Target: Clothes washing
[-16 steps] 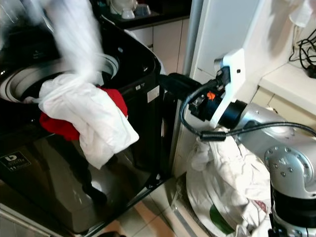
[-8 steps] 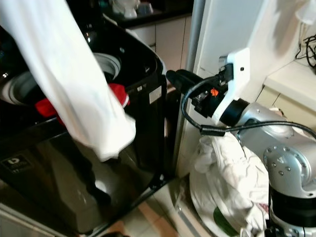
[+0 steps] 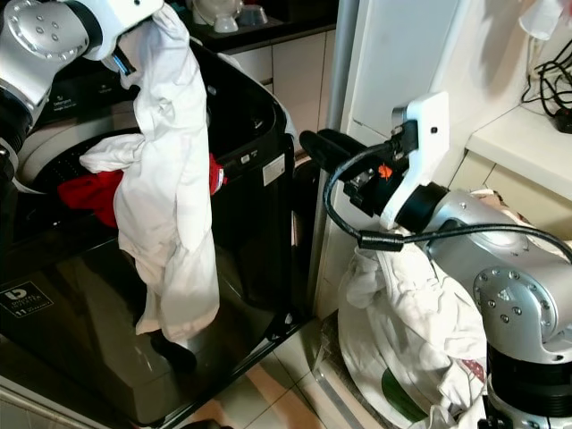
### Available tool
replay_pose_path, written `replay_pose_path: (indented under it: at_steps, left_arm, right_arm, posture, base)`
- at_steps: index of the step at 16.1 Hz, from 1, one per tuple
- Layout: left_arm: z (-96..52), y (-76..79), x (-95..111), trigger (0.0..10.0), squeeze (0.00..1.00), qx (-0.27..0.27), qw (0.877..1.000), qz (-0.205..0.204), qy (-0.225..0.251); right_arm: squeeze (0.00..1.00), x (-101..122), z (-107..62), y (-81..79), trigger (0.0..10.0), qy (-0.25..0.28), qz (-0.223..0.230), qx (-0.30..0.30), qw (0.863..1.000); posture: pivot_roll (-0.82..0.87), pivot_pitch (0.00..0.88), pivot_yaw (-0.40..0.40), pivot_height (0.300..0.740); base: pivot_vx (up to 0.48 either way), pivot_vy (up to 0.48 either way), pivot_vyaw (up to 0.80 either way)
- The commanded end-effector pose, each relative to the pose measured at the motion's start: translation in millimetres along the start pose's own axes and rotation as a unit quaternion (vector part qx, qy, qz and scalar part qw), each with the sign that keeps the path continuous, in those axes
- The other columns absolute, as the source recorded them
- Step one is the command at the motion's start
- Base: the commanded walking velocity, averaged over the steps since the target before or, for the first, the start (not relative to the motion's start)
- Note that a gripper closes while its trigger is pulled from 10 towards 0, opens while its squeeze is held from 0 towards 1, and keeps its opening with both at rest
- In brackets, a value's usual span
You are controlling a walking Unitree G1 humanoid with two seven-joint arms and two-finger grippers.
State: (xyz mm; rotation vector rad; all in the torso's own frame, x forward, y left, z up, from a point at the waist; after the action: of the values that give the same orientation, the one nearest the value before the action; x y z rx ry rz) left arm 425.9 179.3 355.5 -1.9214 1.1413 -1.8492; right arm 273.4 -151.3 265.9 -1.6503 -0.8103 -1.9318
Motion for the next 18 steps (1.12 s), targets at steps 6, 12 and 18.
replay_pose_path:
  at_steps: [6, 12, 18]
  left_arm:
    - [-88.5, -105.5, 116.0, 0.0, 0.0, 0.411, 0.868, 0.241, 0.138]
    - [-124.8, -112.0, 170.1, 0.0, 0.0, 0.475, 0.798, 0.293, 0.23]
    - [-12.5, -33.2, 30.2, 0.0, 0.0, 0.159, 0.983, 0.083, 0.034]
  right_arm:
    - [0.0, 2.8, 6.5, -3.7, 10.0, -0.001, -0.014, 0.021, 1.0]
    - [0.0, 0.8, 3.8, -1.6, 10.0, 0.0, -0.011, 0.002, 1.0]
    - [0.0, -2.2, 5.2, -7.2, 10.0, -0.005, -0.008, 0.013, 1.0]
  posture:
    - [-0.04, 0.0, 0.045, 0.74]
    - [-0.04, 0.0, 0.05, 0.74]
    - [-0.05, 0.0, 0.049, 0.74]
  base:
    - [0.0, 0.0, 0.0]
    - [0.0, 0.0, 0.0]
    - [0.0, 0.0, 0.0]
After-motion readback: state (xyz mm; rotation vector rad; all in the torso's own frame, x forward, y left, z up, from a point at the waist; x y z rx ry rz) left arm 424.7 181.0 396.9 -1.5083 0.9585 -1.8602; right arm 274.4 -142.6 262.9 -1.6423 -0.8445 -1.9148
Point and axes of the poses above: a point about 5 cm out from each wrist's last joint towards the gripper, its own z axis pointing out of the wrist towards the gripper, its own x axis along the axis of the wrist's last joint, y = z × x, the point moved 1 cm from there along z, pointing out of the wrist towards the gripper, and after that the axes turned 13 degrees about -z, right-handed, at the moved point
